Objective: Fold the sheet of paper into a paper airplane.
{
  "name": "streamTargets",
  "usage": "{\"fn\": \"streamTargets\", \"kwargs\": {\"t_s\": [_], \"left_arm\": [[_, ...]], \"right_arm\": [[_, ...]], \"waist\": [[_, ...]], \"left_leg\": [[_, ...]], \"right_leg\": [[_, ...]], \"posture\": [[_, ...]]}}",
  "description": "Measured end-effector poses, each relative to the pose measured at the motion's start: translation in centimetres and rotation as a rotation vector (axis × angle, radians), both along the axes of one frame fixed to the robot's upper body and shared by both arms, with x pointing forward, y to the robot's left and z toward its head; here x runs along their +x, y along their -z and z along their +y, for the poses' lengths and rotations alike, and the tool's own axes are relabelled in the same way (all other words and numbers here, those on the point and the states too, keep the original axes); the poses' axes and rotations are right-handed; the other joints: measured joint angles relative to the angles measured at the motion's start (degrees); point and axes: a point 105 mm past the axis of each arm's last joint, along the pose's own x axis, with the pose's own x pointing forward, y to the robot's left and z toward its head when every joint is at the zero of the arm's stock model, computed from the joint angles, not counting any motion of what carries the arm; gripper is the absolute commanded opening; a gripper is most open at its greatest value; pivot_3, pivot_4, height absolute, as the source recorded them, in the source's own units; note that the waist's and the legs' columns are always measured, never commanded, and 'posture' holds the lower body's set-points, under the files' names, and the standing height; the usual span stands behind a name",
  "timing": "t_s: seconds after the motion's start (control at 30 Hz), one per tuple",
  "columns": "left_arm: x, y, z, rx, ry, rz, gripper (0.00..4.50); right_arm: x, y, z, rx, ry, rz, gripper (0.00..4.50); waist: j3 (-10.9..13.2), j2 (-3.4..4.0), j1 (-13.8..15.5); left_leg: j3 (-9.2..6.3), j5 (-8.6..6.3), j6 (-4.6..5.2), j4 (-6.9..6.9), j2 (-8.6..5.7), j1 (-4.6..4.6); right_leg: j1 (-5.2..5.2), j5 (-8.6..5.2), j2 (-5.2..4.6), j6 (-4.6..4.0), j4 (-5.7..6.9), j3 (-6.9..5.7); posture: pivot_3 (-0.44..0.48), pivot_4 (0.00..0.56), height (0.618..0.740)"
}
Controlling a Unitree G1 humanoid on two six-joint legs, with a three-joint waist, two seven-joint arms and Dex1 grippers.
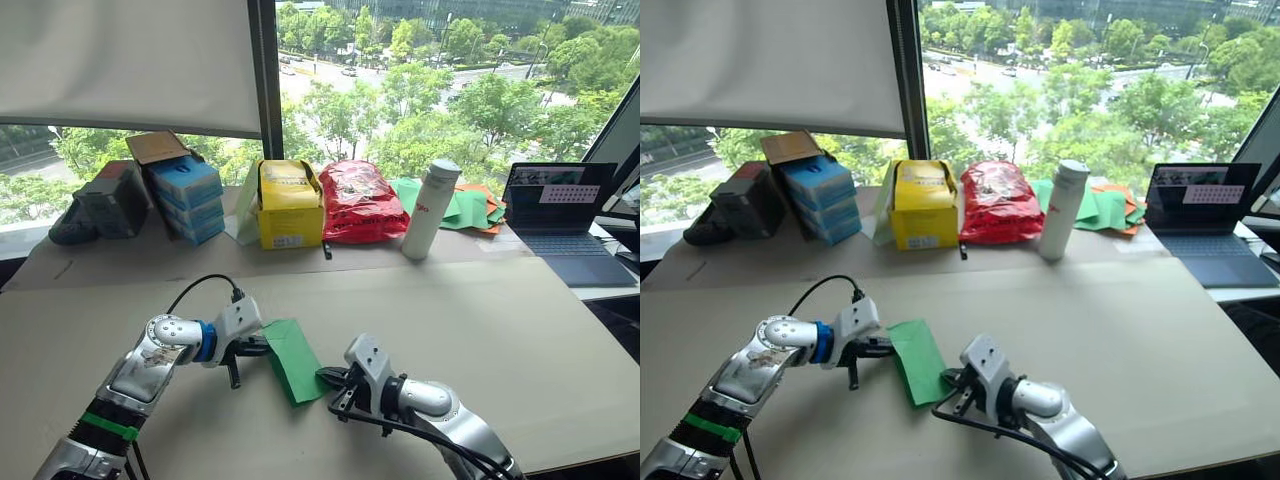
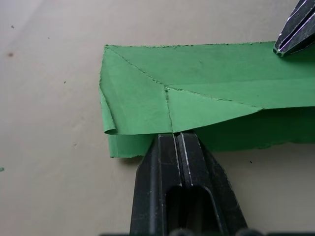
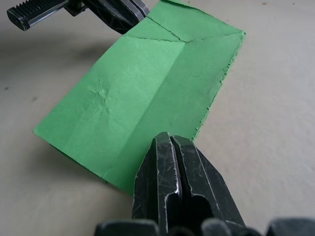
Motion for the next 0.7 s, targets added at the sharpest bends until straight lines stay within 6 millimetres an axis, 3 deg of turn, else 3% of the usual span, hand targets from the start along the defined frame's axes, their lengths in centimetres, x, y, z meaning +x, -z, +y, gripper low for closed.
{"fn": "streamTargets", "kwargs": {"t_s": [0.17,0.43,0.6,0.7], "left_arm": [[-0.5,-2.2,-1.6,-0.143,0.010,-0.004,0.00],[-1.2,-1.8,-2.9,-0.224,0.015,0.036,0.00],[-0.7,-2.5,-2.2,-0.190,-0.011,-0.009,0.00],[-1.0,-1.1,-2.1,-0.170,-0.025,0.007,0.00]], "right_arm": [[0.4,-0.1,0.1,-0.011,-0.021,-0.006,0.01],[0.5,-0.2,0.1,-0.039,-0.055,-0.016,0.01],[0.6,-0.2,0.2,-0.044,-0.061,-0.017,0.01],[0.6,-0.2,0.2,-0.044,-0.067,-0.016,0.01]], "waist": [[0.0,-0.03,0.3],[0.1,-0.02,0.3],[0.1,-0.01,0.3],[0.1,0.01,0.3]], "left_leg": [[-0.01,0.00,-0.03,0.00,-0.04,0.01],[-0.01,0.04,-0.09,0.00,-0.04,0.01],[-0.02,0.04,-0.10,-0.02,-0.04,0.03],[-0.01,0.03,-0.10,-0.06,-0.06,0.06]], "right_leg": [[0.02,0.03,-0.05,0.04,-0.02,0.03],[0.01,0.03,-0.02,0.02,-0.03,0.06],[0.02,0.03,-0.06,0.01,-0.02,0.07],[0.02,0.03,-0.16,0.02,-0.06,0.09]], "posture": [[0.000,0.150,0.740],[0.000,0.150,0.740],[0.000,0.150,0.740],[0.000,0.150,0.740]]}}
